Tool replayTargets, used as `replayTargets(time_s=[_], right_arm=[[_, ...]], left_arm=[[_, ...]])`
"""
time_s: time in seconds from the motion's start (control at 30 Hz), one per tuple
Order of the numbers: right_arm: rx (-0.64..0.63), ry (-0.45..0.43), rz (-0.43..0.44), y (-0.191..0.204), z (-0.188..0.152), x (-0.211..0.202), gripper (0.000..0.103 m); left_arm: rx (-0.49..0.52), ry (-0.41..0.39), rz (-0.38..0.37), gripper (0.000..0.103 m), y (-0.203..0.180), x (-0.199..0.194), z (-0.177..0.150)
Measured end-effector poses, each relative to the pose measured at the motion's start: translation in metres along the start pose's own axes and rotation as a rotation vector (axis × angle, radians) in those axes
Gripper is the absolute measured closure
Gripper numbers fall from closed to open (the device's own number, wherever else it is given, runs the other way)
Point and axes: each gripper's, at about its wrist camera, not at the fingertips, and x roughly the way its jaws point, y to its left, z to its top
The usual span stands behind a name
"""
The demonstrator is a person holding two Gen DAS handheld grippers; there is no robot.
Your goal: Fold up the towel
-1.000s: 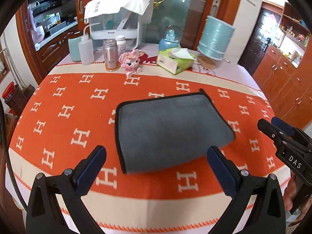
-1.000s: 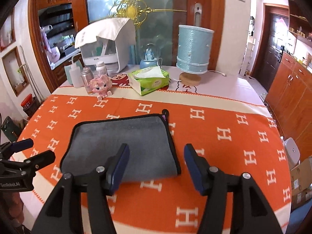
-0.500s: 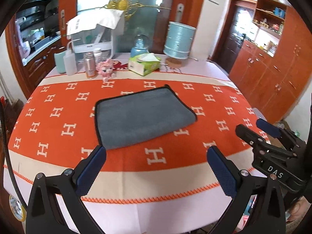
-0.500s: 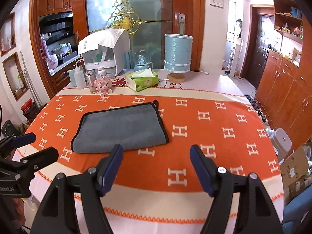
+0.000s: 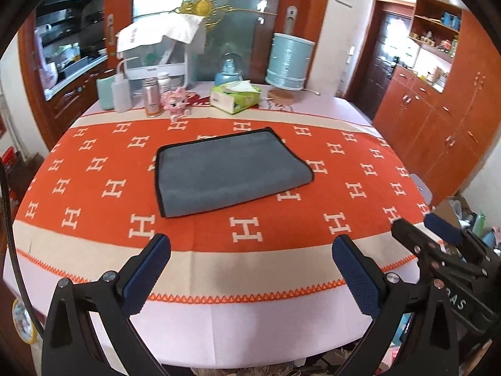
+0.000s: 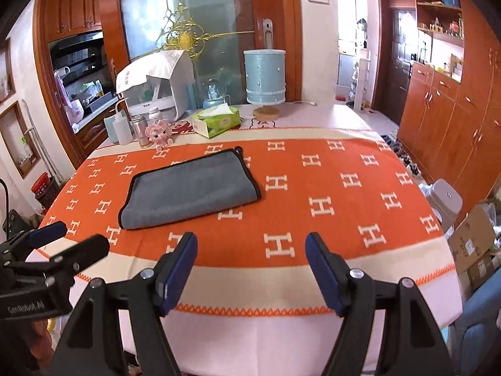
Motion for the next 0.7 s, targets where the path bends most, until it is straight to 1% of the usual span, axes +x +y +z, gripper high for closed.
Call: replayTargets(time_s=[0.13,0.23,0.4,0.7], right_arm=[[0.0,0.018,0.0,0.001,-0.01,-0.003,0.031],[-0.016,0.018,-0.03,0.004,-0.014,-0.006,0.031],[0.004,0.019,-0.03,0.002,-0.018,-0.01,0.031],[0.02,0.049,-0.02,0.002,-0.022,-0.005,0.031]], left_arm=[[-0.022,0.013,0.04,0.001,0.0,-0.001,-0.007],[-0.033,0.014,0.046,0.001,-0.001,-0.002,-0.011],[-0.018,0.016,0.084,0.001,-0.003,-0.003,-0.013],[0.019,-0.005,0.118,0.001,-0.011,-0.006,-0.015]])
